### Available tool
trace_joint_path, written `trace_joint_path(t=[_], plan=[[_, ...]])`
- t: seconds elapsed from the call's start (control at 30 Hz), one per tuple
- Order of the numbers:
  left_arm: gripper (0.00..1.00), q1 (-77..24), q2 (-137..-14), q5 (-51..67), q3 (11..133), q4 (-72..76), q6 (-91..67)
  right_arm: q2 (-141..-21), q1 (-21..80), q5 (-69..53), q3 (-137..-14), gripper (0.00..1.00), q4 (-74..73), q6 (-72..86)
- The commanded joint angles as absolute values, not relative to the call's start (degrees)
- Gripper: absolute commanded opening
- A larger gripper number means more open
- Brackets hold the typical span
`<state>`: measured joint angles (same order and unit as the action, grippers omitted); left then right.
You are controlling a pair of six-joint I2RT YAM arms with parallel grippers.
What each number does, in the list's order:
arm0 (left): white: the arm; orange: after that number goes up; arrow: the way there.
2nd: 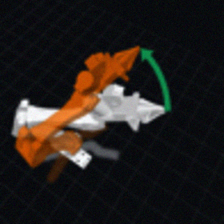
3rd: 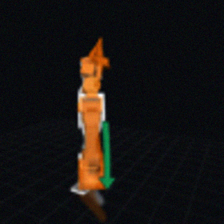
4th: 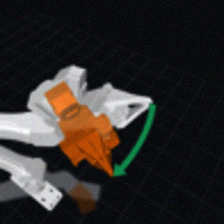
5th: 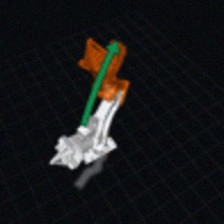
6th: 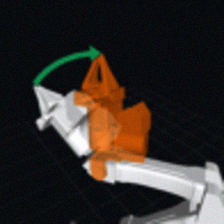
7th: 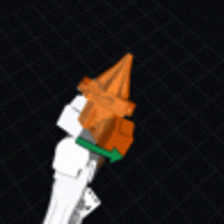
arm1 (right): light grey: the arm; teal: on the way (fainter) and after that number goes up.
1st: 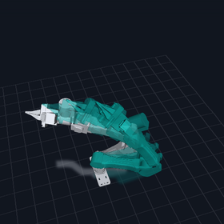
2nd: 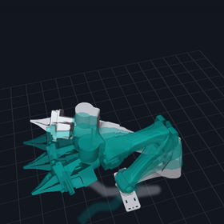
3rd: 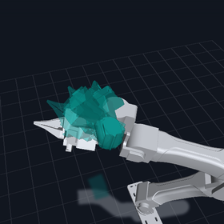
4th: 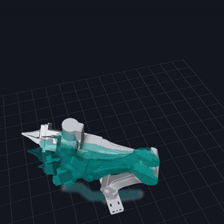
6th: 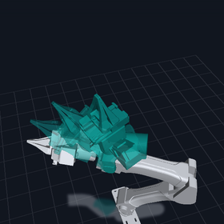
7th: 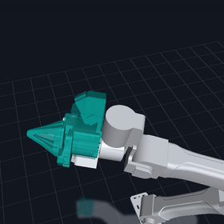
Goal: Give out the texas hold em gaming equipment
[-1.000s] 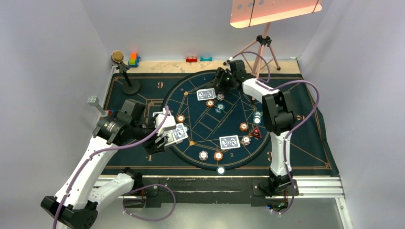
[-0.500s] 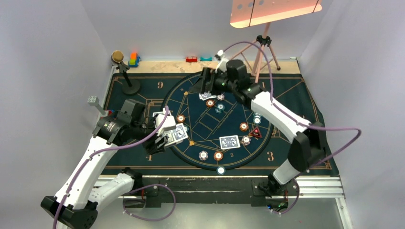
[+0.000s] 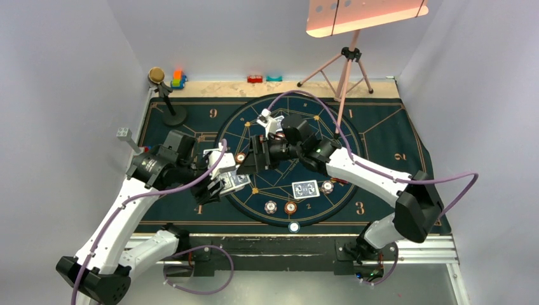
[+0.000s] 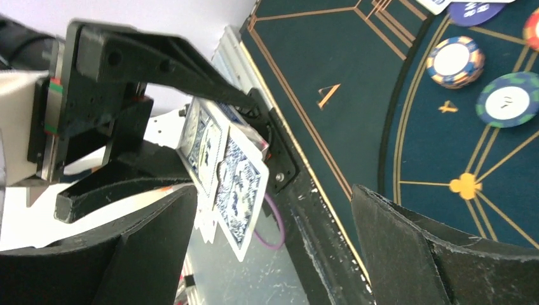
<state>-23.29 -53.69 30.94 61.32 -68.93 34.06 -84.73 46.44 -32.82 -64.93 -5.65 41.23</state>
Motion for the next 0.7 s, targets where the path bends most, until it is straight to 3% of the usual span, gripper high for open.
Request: trace_joint_path(t=[0.0, 0.27, 0.67], plan=[[0.00, -23.29, -54.05, 32.86, 64.16, -67.09, 33.66, -83.26, 48.01, -36.14, -63.36, 0.96, -0.38, 43.33], [0.00, -23.29, -54.38, 33.12, 64.33, -66.71, 33.49, -87.43, 48.69, -38.27, -62.32, 0.97, 6.06, 47.94], [0.00, -23.29, -53.48, 33.17, 63.94, -67.10, 33.68, -86.17, 48.10, -37.39, -59.90, 0.52, 5.76, 48.69]])
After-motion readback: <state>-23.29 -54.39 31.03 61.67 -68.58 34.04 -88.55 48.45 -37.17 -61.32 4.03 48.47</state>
